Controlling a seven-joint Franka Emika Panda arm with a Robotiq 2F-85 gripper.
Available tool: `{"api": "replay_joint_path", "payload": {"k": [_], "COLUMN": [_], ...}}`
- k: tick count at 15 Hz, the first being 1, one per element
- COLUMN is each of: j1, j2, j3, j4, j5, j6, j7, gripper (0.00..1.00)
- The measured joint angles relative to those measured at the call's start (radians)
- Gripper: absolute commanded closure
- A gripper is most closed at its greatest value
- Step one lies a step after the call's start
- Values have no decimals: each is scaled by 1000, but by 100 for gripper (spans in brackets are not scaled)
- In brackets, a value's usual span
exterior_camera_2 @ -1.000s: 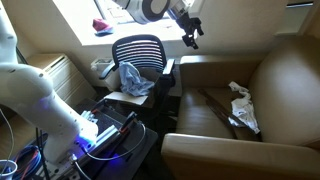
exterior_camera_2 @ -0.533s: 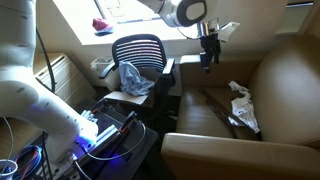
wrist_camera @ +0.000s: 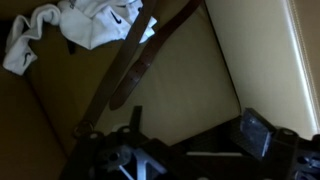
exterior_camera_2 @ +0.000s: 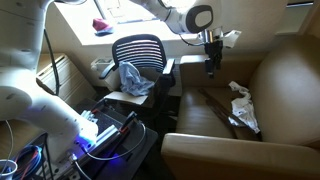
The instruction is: Put the clothes on the couch on the chair
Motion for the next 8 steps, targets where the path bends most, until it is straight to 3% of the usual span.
{"api": "replay_joint_path", "payload": {"k": [2, 4, 6, 8], "j1": [-75, -120, -132, -129], "j2": [39, 126, 223, 320], "j3": [72, 90, 73, 51], "j4": [60, 162, 260, 359], "j5": [-1, -17, -54, -91], "j6": [-85, -206, -282, -287], "j7": [-89, -140, -106, 2], "gripper": [0, 0, 0, 0]}}
